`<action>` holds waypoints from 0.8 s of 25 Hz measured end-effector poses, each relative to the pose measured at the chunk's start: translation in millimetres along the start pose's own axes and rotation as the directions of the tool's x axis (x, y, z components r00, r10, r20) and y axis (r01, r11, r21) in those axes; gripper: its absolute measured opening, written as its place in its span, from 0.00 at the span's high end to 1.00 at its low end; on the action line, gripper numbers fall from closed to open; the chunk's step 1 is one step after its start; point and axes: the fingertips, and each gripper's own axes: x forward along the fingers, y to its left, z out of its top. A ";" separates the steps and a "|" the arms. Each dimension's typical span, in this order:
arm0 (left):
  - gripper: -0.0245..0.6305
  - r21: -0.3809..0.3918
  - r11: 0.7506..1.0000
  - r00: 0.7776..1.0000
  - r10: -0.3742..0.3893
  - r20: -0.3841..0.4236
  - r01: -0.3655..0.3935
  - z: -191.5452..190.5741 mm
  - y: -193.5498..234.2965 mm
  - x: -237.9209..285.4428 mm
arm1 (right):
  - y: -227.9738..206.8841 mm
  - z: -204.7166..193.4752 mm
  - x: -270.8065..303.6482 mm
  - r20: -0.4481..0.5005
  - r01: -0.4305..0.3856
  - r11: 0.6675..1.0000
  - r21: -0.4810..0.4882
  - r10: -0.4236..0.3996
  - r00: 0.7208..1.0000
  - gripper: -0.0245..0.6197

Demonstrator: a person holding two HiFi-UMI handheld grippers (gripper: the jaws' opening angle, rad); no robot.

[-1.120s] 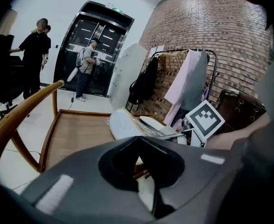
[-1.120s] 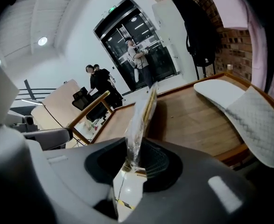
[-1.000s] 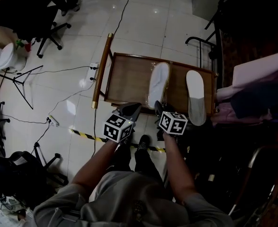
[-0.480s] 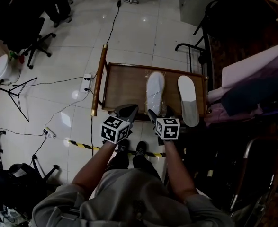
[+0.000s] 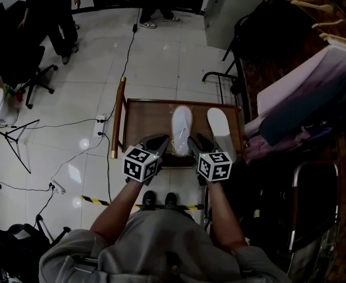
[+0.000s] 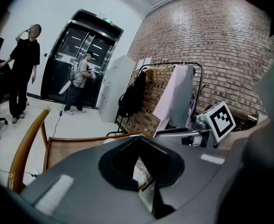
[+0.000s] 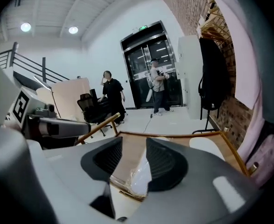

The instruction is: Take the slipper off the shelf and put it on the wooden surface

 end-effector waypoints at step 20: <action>0.96 0.067 0.995 0.995 -0.079 0.060 0.075 47.9 -38.1 -22.2 | 60.3 84.8 -51.9 0.186 -0.221 0.964 -0.145 0.246 0.951 0.96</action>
